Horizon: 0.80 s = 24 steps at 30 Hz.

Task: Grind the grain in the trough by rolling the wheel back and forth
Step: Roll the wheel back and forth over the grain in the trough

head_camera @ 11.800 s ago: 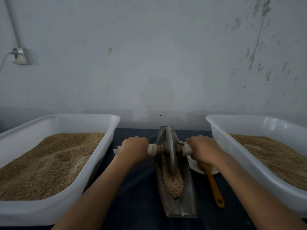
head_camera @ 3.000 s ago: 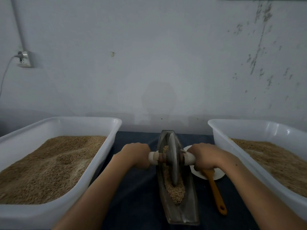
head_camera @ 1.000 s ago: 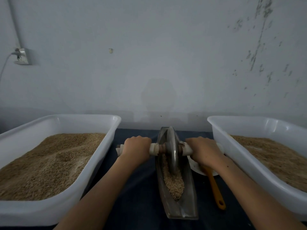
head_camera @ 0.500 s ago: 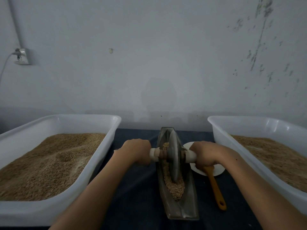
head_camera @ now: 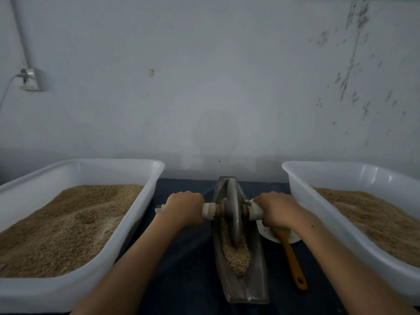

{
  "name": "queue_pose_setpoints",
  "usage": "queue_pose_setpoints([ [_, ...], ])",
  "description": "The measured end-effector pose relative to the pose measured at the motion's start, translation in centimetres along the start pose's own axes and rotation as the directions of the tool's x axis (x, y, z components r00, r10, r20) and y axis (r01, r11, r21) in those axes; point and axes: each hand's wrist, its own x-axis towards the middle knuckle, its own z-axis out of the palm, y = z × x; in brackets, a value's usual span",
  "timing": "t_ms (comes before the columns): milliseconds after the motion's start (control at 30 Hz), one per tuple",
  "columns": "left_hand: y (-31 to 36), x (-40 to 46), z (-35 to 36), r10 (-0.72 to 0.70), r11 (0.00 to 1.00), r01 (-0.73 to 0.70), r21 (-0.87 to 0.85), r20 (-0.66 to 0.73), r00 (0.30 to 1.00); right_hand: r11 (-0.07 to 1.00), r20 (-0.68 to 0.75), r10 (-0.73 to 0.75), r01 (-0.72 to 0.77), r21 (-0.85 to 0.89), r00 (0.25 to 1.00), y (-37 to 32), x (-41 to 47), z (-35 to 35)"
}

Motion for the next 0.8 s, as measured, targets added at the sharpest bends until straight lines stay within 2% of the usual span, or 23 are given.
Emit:
queue_pose_setpoints([
  [167, -0.2, 0.0, -0.6, 0.024, 0.999, -0.019, -0.034, 0.142, 0.990, 0.997, 0.198, 0.007, -0.022, 0.074, 0.980, 0.5, -0.3, -0.6],
  [267, -0.2, 0.1, -0.4, 0.026, 0.999, -0.023, -0.026, 0.127, 0.992, 0.995, 0.224, 0.004, -0.027, 0.101, 0.975, 0.5, -0.2, -0.4],
  [400, -0.3, 0.3, 0.2, 0.018, 1.000, -0.018, 0.005, -0.011, 1.000, 0.998, 0.125, 0.008, -0.017, 0.068, 0.992, 0.4, 0.3, 0.1],
  [533, 0.0, 0.3, 0.7, -0.011, 0.999, 0.018, 0.038, -0.187, 0.982, 1.000, -0.166, 0.009, -0.004, 0.029, 0.986, 0.4, 0.6, 1.3],
  [600, 0.2, 0.2, 0.9, -0.026, 0.998, 0.039, 0.044, -0.256, 0.966, 0.999, -0.249, 0.010, -0.002, 0.032, 0.968, 0.3, 0.7, 1.8],
  [700, 0.1, 0.2, 0.9, -0.025, 0.999, 0.033, 0.030, -0.246, 0.969, 0.999, -0.237, 0.007, 0.002, 0.036, 0.972, 0.3, 0.6, 1.7],
  [800, 0.0, 0.1, 0.5, -0.010, 1.000, 0.013, 0.026, -0.145, 0.989, 1.000, -0.093, 0.006, -0.006, 0.003, 0.996, 0.3, 0.5, 0.7],
])
